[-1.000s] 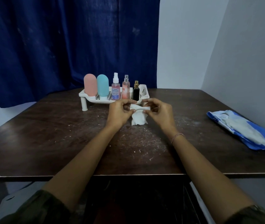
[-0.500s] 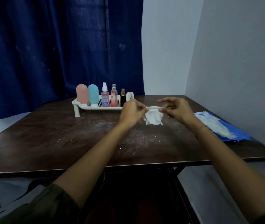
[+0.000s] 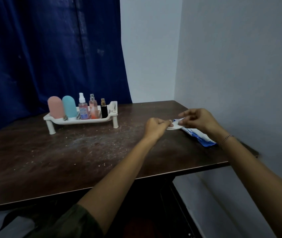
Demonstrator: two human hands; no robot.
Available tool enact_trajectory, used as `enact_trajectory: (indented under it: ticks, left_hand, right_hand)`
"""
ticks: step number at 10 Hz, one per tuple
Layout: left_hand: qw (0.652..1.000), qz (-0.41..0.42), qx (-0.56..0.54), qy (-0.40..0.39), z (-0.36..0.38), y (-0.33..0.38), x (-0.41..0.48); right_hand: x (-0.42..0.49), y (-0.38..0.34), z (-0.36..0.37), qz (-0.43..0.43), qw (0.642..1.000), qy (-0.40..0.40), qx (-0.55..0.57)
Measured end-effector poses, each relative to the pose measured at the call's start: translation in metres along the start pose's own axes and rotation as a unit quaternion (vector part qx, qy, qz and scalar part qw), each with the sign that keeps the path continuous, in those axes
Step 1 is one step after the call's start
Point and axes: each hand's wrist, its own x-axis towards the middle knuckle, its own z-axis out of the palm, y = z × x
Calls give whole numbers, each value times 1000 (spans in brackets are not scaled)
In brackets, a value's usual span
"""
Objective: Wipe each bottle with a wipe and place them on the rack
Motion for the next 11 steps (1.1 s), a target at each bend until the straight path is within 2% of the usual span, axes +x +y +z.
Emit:
enact_trajectory:
  ticks: [1,2,3,4,5,6,7,8,9,10,11]
  left_hand:
    - [999,12,35,-2,21,-7,2]
    - [998,21,56,-2,32,-12,3]
    - [991,29,124,-36,44,-15,1]
    - [972,65,222,-38,49,-16,-2]
    - [945,151,291,5,47,-14,1]
    - [912,187,362,-34,46,-16,4]
    - [829,161,503,-185,47,-19,-1]
    - [803,136,530,-235,48,-18,-2]
    - [808,111,519,-256,43,-19,-1]
    - [823,101,506,-238,37,-22,0]
    - [850,120,490,-153,17,-22,0]
  right_hand:
    - [1,17,2,-22,996,40,-72]
    - [1,24,-1,-33,992,42,-112]
    - [3,40,-6,-52,973,-30,-221]
    - [4,50,-8,-57,936,-72,-341]
    - [0,50,-9,-99,895,-15,-434]
    - [-10,49,-7,-97,871,4,-482]
    - [-27,53,6,-84,808,-73,-579]
    - [-31,55,12,-61,789,-115,-601]
    - [-29,52,15,-34,778,-128,-615]
    - [-32,49,16,-32,785,-121,-606]
    - [-32,40,18,-36,813,-58,-578]
